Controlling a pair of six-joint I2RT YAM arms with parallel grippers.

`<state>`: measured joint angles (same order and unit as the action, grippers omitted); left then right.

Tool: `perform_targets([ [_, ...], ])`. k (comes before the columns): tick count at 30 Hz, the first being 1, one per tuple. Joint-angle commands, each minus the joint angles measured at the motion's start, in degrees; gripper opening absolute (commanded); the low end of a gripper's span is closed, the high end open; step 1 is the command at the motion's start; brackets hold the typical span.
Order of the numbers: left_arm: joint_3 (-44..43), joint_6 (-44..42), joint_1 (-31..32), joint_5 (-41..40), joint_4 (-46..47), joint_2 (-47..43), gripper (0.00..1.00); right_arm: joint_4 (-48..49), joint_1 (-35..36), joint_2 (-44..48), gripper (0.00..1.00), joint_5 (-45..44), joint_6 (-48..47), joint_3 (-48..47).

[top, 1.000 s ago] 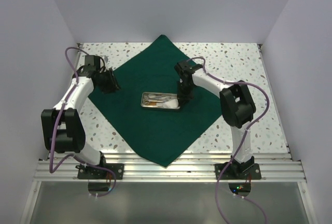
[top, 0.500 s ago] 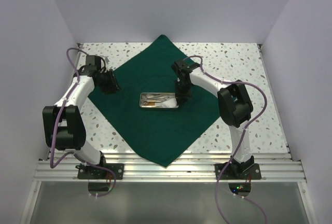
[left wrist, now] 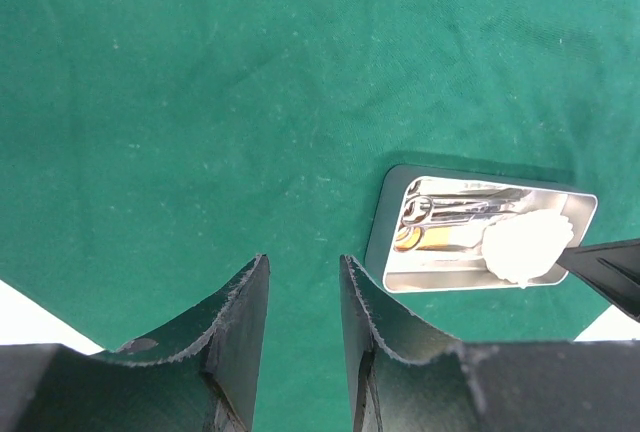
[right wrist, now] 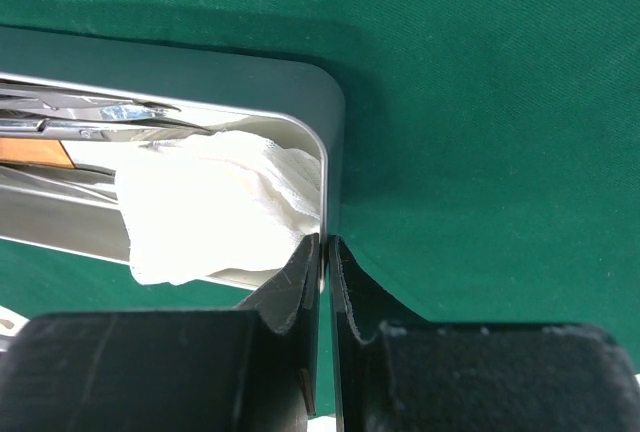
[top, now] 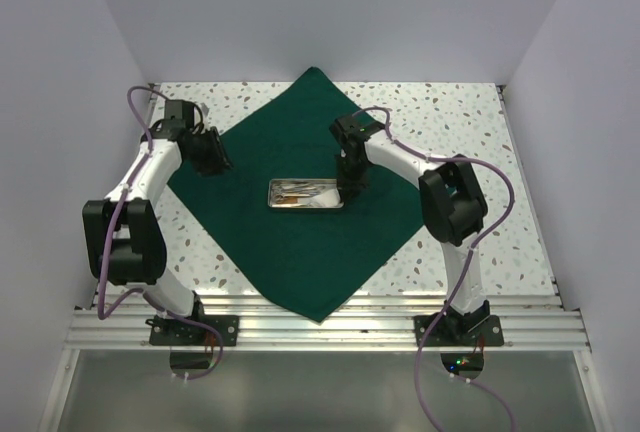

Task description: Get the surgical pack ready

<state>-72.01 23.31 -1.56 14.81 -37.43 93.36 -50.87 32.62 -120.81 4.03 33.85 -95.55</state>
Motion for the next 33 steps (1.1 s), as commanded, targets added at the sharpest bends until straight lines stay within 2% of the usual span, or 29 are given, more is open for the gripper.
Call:
perform_targets([
  [1,-2.2,0.1,-0.5,1.1,-0.9,0.7,0.38,1.2,0.2,-1.0,0.00,1.3,1.6,-1.4],
  [9,-1.9,-0.8,-0.9,1.5,-0.5,0.8,0.38,1.0,0.3,-1.6,0.00,1.7,3.1,-1.9],
  [14,-1.7,-1.2,-1.2,1.6,-0.5,0.7,0.39,0.8,0.3,-1.5,0.11,1.2,3.1,-2.3],
  [15,-1.7,-1.3,-1.2,1.7,-0.5,0.8,0.39,0.7,0.2,-1.8,0.18,1.2,3.0,-2.9],
  [17,-1.8,-1.5,-1.3,2.1,-0.5,0.8,0.39,-0.4,0.3,-2.0,0.23,0.8,2.5,-4.1],
  [20,-2.0,-1.5,-1.4,2.6,-0.6,0.6,0.39,-3.2,0.2,-1.3,0.39,-0.5,0.9,-5.8],
  [21,-2.0,-1.6,-1.4,2.9,-0.6,0.4,0.39,-4.2,0.2,-0.8,0.50,-2.8,0.2,-6.9],
  [24,-1.6,-1.3,-1.4,3.6,-0.3,-0.5,0.39,-7.4,0.3,3.3,0.67,-6.7,-2.8,-7.0],
  [26,-1.0,-1.3,-1.3,4.2,0.1,-1.2,0.39,-9.5,0.3,7.8,0.73,-8.3,-5.4,-6.0],
  [28,-0.3,-1.2,-1.4,4.5,0.4,-2.0,0.39,-10.8,0.2,11.3,0.79,-8.4,-7.1,-2.5],
  [29,0.5,-1.2,-1.4,5.0,0.6,-3.0,0.39,-10.9,0.3,15.9,0.81,-7.5,-8.4,-0.5],
  [31,1.7,-1.1,-1.4,5.8,1.7,-4.3,0.40,-9.4,0.3,21.2,0.99,-1.6,-9.8,7.3],
  [33,3.8,-0.4,-1.4,7.5,2.3,-6.5,0.40,-8.9,0.3,29.7,0.99,0.9,-8.8,16.9],
])
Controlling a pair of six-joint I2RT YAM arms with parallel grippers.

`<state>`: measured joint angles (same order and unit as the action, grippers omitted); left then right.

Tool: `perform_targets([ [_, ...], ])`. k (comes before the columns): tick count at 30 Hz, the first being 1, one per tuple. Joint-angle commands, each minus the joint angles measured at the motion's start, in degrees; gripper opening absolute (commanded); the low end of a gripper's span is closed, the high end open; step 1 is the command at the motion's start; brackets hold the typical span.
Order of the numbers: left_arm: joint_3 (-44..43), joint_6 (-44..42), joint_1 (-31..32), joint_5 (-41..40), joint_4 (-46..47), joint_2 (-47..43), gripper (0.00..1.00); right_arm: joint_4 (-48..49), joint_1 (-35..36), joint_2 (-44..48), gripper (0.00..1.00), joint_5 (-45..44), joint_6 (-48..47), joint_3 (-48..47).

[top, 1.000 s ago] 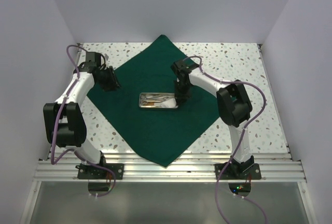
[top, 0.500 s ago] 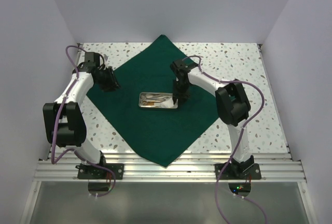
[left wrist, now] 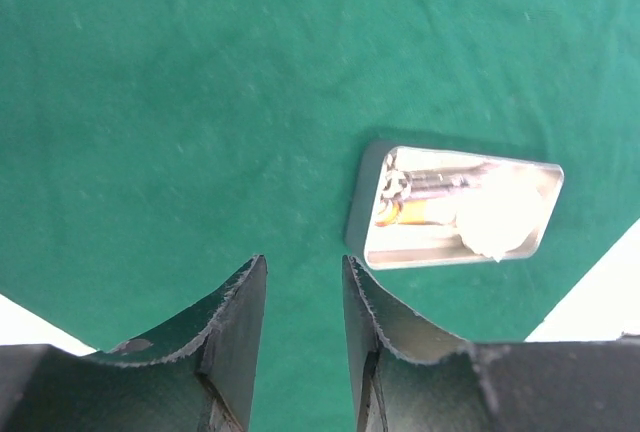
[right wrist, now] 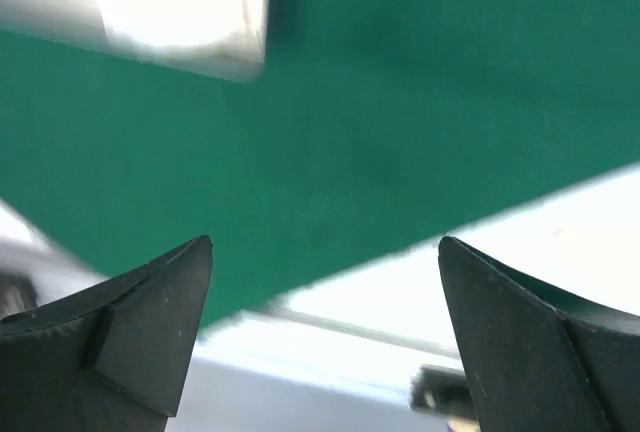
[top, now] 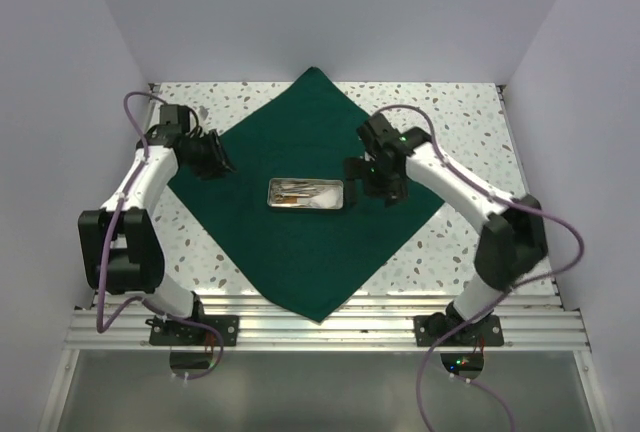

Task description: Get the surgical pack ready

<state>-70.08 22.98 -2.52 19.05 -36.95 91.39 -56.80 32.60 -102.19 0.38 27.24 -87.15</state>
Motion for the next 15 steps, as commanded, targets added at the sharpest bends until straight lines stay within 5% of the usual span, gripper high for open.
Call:
perform_targets([
  [1,3.4,0.2,-0.4,3.7,2.2,-6.2,0.41,-1.9,0.4,14.2,0.99,5.8,-1.4,11.8],
  [6,7.2,0.1,0.4,5.2,2.7,-9.6,0.40,-0.2,0.4,34.7,0.99,6.2,5.7,29.6],
  [11,11.3,0.2,2.2,3.5,-0.1,-13.2,0.35,-2.4,0.4,43.1,0.98,12.2,11.1,34.8],
  [15,14.7,0.8,7.0,3.3,-0.6,-13.0,0.34,-1.6,0.4,48.5,0.86,21.1,12.8,39.8],
])
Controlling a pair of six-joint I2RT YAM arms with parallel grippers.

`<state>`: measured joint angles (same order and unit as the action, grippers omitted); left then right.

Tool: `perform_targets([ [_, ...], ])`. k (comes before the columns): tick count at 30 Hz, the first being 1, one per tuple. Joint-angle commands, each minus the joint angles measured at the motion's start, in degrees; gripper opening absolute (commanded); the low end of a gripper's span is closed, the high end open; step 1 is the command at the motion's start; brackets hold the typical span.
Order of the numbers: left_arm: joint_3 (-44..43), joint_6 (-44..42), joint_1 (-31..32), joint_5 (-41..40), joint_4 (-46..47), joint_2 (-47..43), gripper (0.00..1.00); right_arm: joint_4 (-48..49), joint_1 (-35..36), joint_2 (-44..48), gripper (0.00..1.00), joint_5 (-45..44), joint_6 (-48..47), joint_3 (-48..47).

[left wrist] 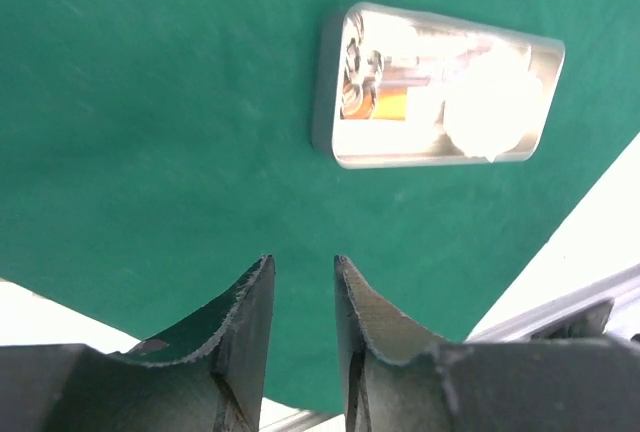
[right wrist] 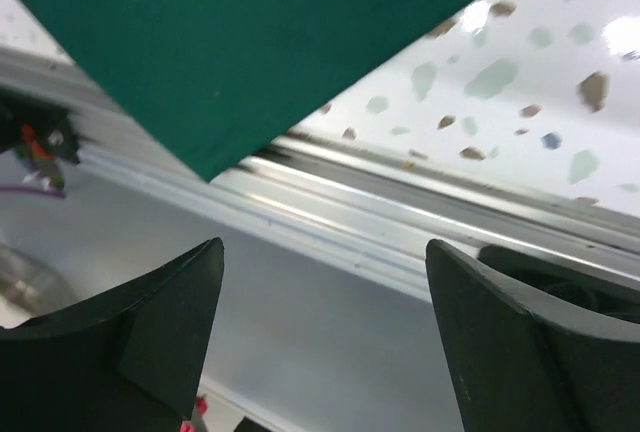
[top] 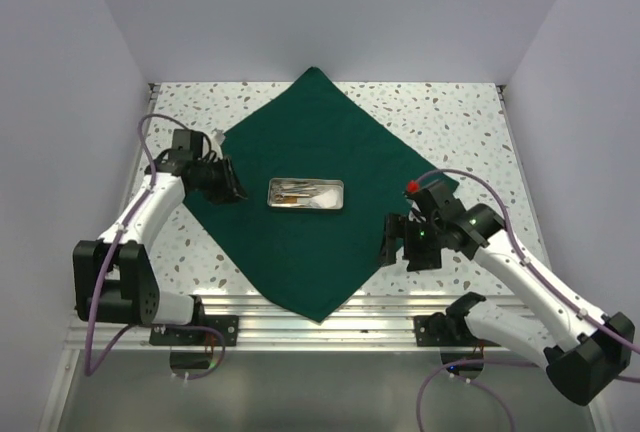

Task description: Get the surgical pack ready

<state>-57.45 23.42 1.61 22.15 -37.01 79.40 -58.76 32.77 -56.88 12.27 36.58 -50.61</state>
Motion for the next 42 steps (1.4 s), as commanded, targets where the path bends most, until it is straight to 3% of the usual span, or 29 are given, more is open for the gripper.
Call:
perform_targets([
  [1,3.2,0.6,3.4,0.0,-0.6,-0.9,0.32,3.0,0.3,5.5,0.84,11.0,3.8,4.6],
  [4,5.7,2.0,4.9,-0.9,-0.2,-3.6,0.33,5.8,1.3,6.0,0.80,15.1,3.9,10.0],
  [11,8.8,3.3,5.2,-2.1,-1.5,-8.9,0.33,12.6,8.3,3.6,0.76,15.5,7.8,12.6],
  [17,11.0,4.4,5.2,-2.0,-2.6,-13.1,0.33,27.6,22.3,-4.8,0.70,12.2,17.0,14.3],
  [19,11.4,4.4,5.2,-2.3,-3.4,-14.4,0.34,34.1,23.8,-8.2,0.62,10.8,21.1,15.0],
  [21,11.7,4.4,5.2,-2.6,-4.4,-15.7,0.34,39.9,25.9,-12.7,0.60,9.8,22.9,15.1],
  [23,12.2,4.4,5.2,-3.0,-5.1,-16.4,0.34,40.9,28.4,-15.8,0.56,7.0,24.0,13.4],
  [27,13.9,4.5,5.2,-3.5,-4.2,-17.4,0.35,43.2,31.1,-21.5,0.56,4.6,25.2,11.2],
  [29,14.3,4.6,5.2,-4.9,-1.9,-16.5,0.35,40.6,31.2,-21.3,0.57,2.9,25.2,10.3],
  [35,8.5,3.9,5.2,-5.5,4.7,-2.1,0.15,37.8,30.6,-17.6,0.56,1.6,25.6,11.5],
  [42,2.5,3.5,5.4,-5.5,7.2,7.4,0.12,40.9,30.6,-21.7,0.63,6.1,24.2,11.9],
])
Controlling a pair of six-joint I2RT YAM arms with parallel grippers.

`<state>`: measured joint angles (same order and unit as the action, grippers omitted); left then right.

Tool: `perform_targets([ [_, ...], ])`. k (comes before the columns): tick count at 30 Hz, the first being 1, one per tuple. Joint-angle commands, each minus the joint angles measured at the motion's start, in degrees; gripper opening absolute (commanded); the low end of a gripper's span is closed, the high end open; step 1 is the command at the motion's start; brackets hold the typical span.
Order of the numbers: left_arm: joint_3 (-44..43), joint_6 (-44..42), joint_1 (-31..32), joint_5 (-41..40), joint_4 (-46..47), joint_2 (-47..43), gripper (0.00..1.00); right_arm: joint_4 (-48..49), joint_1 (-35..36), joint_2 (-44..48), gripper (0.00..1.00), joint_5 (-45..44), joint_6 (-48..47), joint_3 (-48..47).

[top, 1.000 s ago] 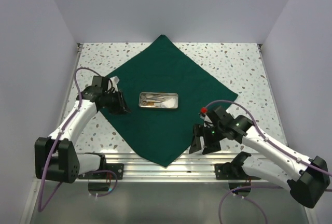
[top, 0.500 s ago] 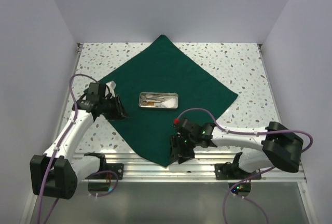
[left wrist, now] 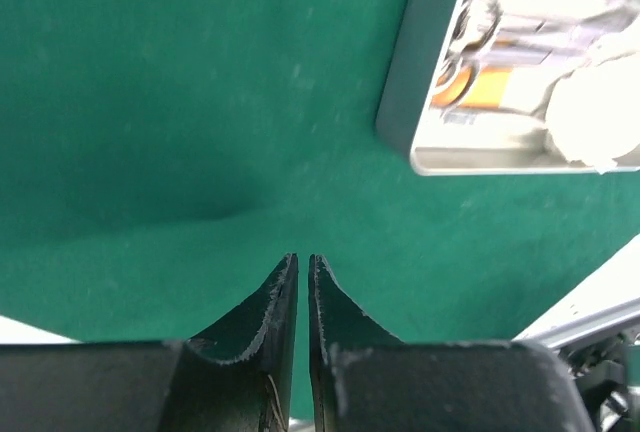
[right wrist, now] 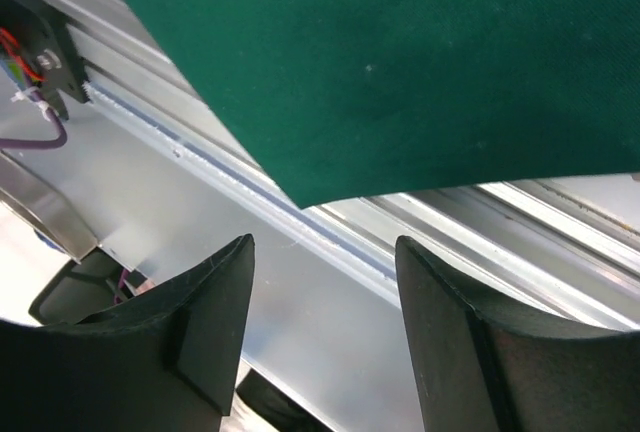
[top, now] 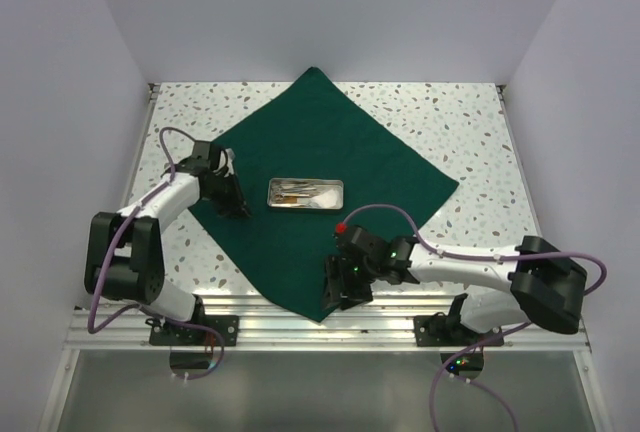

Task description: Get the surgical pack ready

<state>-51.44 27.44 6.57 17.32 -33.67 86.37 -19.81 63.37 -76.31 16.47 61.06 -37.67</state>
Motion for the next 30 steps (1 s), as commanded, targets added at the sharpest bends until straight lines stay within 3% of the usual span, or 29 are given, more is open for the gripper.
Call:
perform_targets([
  [1,-3.3,-0.5,0.6,-0.6,4.3,0.6,0.12,2.2,0.2,-3.0,0.64,2.2,-0.4,-1.4],
  [7,-3.1,-0.5,0.6,-0.4,5.3,3.1,0.11,4.8,0.9,-5.8,0.65,2.5,0.6,-2.1],
  [13,-0.4,-0.4,0.6,-0.8,5.3,-0.8,0.12,4.8,2.0,-8.7,0.63,2.0,0.4,-5.0],
  [22,3.3,0.4,0.6,-0.4,2.8,-10.0,0.14,-3.0,4.0,-9.5,0.60,-1.8,0.0,-7.9],
  [30,3.1,1.6,0.6,-0.1,0.0,-14.9,0.15,-19.5,14.3,-16.7,0.61,-15.8,-15.8,-24.2],
])
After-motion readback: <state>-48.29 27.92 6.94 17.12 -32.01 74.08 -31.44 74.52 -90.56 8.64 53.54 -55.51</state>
